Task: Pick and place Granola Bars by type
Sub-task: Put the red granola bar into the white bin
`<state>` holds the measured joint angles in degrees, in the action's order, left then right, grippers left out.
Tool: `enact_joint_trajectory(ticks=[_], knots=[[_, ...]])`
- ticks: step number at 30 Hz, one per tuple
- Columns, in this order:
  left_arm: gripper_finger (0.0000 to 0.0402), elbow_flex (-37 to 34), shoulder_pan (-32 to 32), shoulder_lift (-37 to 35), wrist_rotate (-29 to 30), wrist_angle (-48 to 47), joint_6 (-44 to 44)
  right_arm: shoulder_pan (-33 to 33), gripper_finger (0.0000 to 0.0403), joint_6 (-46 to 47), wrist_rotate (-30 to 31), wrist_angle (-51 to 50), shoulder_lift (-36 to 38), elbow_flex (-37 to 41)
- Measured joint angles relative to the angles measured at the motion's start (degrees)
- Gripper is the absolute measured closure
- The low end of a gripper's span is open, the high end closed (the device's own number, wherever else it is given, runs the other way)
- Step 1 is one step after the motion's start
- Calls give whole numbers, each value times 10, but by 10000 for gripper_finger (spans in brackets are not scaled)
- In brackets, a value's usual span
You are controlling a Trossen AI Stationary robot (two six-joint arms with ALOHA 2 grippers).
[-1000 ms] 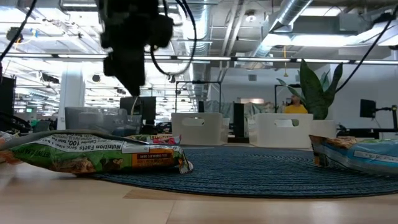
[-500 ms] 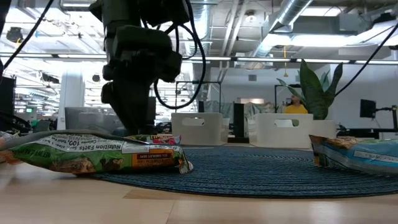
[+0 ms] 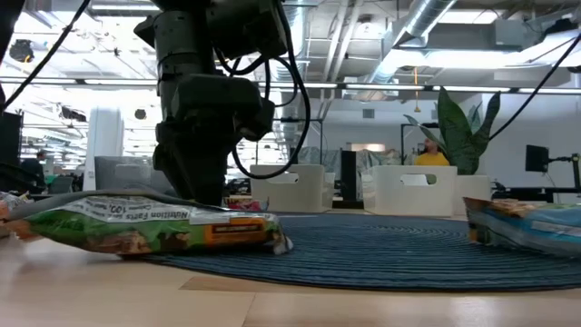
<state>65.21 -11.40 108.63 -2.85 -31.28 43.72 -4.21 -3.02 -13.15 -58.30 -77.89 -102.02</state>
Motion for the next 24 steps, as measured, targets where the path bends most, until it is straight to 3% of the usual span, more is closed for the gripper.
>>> enact_joint_trajectory(ticks=[3, 9, 15, 24], knots=[[269, -1, 0, 0, 2, 10, -5, 0, 403, 0, 0, 0, 0, 0], [380, 23, 0, -1, 3, 2, -19, 0, 403, -3, 0, 0, 0, 0], [380, 79, 7, 0, 23, -46, -27, 0, 403, -4, 0, 0, 0, 0], [391, 223, 59, -1, 82, -87, -103, 0, 403, -4, 0, -4, 5, 0]])
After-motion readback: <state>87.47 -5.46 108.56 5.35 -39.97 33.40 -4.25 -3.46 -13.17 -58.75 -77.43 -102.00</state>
